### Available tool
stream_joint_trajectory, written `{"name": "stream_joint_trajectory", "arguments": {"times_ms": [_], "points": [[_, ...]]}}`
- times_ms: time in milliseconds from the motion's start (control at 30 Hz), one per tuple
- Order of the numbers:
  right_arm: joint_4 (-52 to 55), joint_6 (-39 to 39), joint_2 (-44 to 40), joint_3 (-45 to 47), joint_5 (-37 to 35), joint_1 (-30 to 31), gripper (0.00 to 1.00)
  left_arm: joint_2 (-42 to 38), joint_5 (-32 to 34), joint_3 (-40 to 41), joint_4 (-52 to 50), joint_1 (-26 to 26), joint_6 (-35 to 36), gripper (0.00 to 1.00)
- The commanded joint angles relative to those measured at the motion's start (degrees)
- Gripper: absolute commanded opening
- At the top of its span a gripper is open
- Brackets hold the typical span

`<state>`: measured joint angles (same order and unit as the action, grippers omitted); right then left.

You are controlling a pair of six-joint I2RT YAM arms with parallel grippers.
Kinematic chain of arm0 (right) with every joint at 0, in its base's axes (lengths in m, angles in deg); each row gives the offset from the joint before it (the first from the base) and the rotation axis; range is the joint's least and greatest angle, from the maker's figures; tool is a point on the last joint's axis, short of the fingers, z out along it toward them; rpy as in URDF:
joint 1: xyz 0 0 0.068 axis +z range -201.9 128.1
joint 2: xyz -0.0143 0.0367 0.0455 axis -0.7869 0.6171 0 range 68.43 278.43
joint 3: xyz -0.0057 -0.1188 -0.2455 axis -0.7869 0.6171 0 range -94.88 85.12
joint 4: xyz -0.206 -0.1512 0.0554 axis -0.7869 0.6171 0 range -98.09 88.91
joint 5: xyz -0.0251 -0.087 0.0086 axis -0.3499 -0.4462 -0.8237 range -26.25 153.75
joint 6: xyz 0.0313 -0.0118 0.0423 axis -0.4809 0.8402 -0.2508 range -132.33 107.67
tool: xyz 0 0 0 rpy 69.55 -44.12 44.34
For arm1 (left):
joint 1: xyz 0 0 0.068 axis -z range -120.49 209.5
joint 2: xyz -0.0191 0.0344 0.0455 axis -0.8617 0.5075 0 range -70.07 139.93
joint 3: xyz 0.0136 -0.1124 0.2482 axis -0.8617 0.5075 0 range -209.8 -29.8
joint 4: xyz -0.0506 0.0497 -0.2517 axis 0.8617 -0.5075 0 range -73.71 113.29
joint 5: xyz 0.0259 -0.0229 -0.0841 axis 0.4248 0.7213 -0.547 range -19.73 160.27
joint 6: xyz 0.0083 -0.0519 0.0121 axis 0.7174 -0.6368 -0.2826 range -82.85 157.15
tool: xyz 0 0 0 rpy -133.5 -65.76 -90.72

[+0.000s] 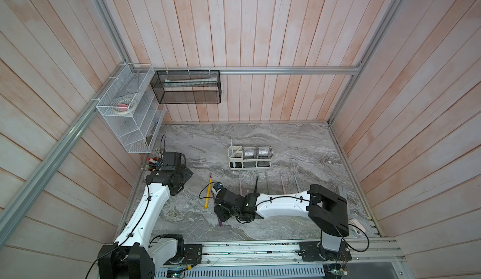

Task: Place the toothbrush into the toothbrush holder
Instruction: Pick up the toothbrush from the center of the board.

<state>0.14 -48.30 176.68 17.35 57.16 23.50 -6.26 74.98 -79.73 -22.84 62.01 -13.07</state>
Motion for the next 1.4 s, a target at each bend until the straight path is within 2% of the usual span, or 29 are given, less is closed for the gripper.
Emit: {"name": "stream_joint_trajectory", "arguments": {"times_ms": [0,233,800,1100,1367], "points": [[4.6,-2.7,2.75,-2.14,-3.03,0.23,0.48,-0.88,-1.08,0.91,-0.82,-0.52,2.14,0.78],[11.19,-3.06,6.24,-6.7,-7.5,1.09,0.47,-1.76,-1.26,0.9,-1.14,-0.69,2.4,0.78],[14.29,-5.49,8.44,-9.68,-8.25,3.82,0.45,-1.33,-1.79,1.25,-0.57,-0.74,2.49,0.78],[14.45,-5.17,11.72,-10.12,-6.18,3.71,0.3,-1.31,-2.01,1.14,-0.46,-0.74,2.64,0.78],[15.13,-5.06,10.26,-8.56,-7.27,3.19,0.15,-0.52,-3.08,1.37,-0.09,-0.79,2.41,0.78]]}}
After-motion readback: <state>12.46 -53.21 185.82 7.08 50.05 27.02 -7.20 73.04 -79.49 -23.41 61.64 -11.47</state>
